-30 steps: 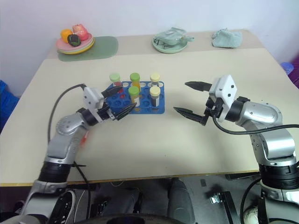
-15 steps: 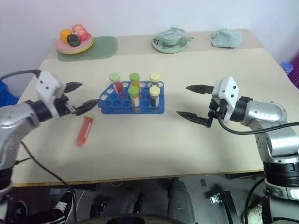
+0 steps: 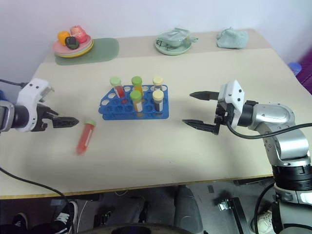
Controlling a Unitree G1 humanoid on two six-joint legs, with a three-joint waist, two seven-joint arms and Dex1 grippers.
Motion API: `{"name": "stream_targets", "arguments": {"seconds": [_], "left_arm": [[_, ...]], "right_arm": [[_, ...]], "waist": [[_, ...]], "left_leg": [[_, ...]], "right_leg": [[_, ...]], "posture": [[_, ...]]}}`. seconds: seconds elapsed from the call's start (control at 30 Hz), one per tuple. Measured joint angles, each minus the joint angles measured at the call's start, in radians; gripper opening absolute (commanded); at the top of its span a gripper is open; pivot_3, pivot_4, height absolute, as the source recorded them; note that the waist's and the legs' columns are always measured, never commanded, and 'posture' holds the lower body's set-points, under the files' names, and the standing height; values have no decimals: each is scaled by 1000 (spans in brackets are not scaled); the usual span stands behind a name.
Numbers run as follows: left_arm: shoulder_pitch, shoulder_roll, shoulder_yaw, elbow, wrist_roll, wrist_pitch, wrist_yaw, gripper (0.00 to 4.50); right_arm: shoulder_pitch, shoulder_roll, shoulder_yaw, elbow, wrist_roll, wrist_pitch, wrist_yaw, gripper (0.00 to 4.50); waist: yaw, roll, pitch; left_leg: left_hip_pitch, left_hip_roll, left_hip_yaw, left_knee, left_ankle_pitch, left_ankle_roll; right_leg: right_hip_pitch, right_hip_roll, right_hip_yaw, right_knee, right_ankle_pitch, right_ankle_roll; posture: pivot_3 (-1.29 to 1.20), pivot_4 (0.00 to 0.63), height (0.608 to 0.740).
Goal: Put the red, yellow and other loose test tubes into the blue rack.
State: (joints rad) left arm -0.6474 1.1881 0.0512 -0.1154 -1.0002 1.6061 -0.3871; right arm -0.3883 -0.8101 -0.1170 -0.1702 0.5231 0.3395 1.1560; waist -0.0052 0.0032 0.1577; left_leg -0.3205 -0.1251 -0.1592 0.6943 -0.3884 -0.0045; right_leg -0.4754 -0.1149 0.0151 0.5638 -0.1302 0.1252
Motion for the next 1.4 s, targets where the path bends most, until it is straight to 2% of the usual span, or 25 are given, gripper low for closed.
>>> {"name": "stream_targets", "arguments": {"seconds": [0.13, 0.27, 0.47, 0.77, 0.9, 1.17, 1.27, 1.4], "left_arm": [[-112, 8, -190, 179, -204, 0, 88, 4467], [-236, 8, -355, 302, -347, 0, 184, 4467], [-311, -11, -490, 409, -396, 0, 300, 4467], [-363, -151, -499, 545, -385, 0, 462, 4467], [-313, -154, -454, 511, -413, 0, 537, 4467], [-206, -147, -371, 457, -560, 0, 717, 4467], [-191, -177, -324, 451, -562, 0, 771, 3625], [-166, -207, -266, 445, -576, 0, 831, 1653]], "right_arm": [[-9, 7, 5, 0, -1, -1, -3, 4500], [-3, 7, 12, -1, -4, -1, -11, 4500], [22, 7, 12, -4, -5, -3, -21, 4500], [25, 12, 12, -7, -6, -6, -35, 4500], [25, 18, 13, -8, -7, -9, -40, 4500], [45, 6, 13, -22, 1, -7, -11, 4500], [45, 6, 13, -22, 1, -7, -11, 4500], [45, 7, 13, -22, 0, -8, -12, 4500]], "waist": [[-1, 0, 0], [-7, 0, 0], [-9, 0, 0], [-8, 0, 0], [-12, 0, 0], [-4, 0, 0], [-4, 0, 0], [-7, 0, 0]], "left_leg": [[0, 0, -1, 0, 0, 0], [0, 0, -1, 0, 0, 0], [0, -2, 0, 0, 0, 0], [0, -2, 0, 2, 0, 0], [0, -1, 0, 1, 0, 0], [0, -1, 0, 3, 0, 0], [0, -1, 0, 3, 0, 0], [0, -1, 0, 3, 0, 0]], "right_leg": [[0, 0, 0, 0, 0, 0], [-1, 0, 0, 0, 0, 0], [-2, 1, 0, 0, 0, 0], [-1, 1, 0, 0, 0, 0], [-2, 1, 0, 1, 0, 0], [-1, 0, 0, 0, 0, 0], [-1, 0, 0, 0, 0, 0], [-1, 0, 1, 0, 0, 0]], "posture": [[0, 150, 740], [0, 150, 740], [0, 150, 740], [0, 150, 740], [0, 150, 740], [0, 150, 740], [0, 150, 740], [0, 150, 740]]}}
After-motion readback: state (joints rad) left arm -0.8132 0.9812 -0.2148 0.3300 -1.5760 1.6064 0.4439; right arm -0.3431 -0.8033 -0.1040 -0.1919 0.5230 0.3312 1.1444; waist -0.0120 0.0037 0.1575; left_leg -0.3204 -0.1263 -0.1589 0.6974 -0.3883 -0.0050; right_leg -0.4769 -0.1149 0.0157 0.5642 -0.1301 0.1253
